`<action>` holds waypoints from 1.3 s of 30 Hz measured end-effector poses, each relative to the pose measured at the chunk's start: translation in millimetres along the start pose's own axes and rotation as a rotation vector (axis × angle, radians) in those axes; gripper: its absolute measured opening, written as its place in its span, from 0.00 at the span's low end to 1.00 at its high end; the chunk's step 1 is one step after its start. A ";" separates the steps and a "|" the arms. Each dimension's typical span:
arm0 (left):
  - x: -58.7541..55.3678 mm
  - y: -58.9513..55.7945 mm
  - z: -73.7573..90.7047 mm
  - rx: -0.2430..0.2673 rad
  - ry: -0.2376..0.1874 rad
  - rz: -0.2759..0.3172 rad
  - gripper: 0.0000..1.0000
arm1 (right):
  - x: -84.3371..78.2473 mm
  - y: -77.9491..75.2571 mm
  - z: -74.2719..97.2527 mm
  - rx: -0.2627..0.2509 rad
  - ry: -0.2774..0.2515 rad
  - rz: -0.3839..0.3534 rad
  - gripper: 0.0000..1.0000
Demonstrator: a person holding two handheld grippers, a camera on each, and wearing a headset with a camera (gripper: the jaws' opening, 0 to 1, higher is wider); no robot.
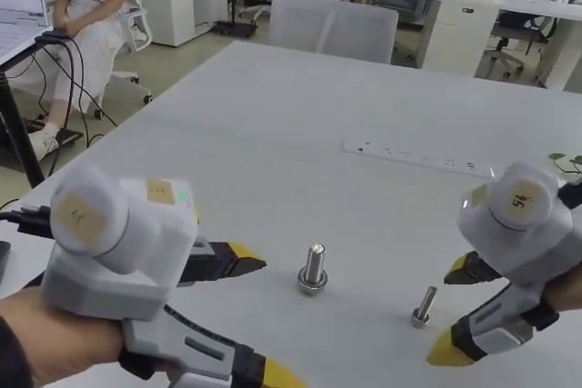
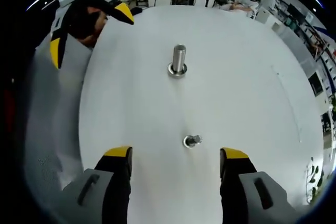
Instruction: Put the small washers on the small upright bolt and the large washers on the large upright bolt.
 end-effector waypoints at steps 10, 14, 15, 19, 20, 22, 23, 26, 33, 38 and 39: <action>-1.4 1.8 3.1 0.000 -0.004 0.009 0.83 | -3.2 14.1 9.6 -0.044 -0.126 -0.085 0.90; -2.2 1.3 4.2 -0.001 -0.006 0.014 0.84 | -4.9 22.6 13.0 -0.057 -0.180 -0.133 0.94; -2.6 1.0 4.4 -0.001 -0.005 0.015 0.84 | -5.1 24.8 13.9 -0.060 -0.193 -0.141 0.95; -4.4 0.5 5.9 0.001 -0.005 0.021 0.85 | -4.3 36.3 20.6 -0.072 -0.253 -0.178 0.97; -4.6 0.5 6.4 0.002 -0.005 0.022 0.85 | -4.6 39.5 23.1 -0.076 -0.268 -0.189 0.97; -4.8 0.6 6.7 0.003 -0.006 0.024 0.85 | -6.2 42.5 26.1 -0.088 -0.278 -0.196 0.98; -4.9 0.6 7.0 0.004 -0.007 0.024 0.85 | -6.2 43.9 27.8 -0.097 -0.291 -0.205 0.98; -4.3 0.1 8.2 0.007 -0.014 0.028 0.86 | -9.3 51.9 31.7 -0.104 -0.323 -0.237 0.98; -5.0 -1.1 11.2 0.014 -0.024 0.033 0.86 | -19.8 66.8 33.3 -0.147 -0.381 -0.302 0.99; -6.0 -0.8 12.1 0.020 -0.029 0.041 0.87 | -23.4 70.9 36.6 -0.182 -0.418 -0.342 1.00; -6.0 -0.8 12.1 0.021 -0.030 0.041 0.87 | -22.5 70.4 38.4 -0.202 -0.437 -0.344 1.00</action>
Point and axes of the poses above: the centre of the closed fingertips' face, and the gripper's own axes: z roughly backward along the fingers, y roughly to its left, x roughly out of its top, the point moved 4 cm from there along z, roughly backward along the fingers
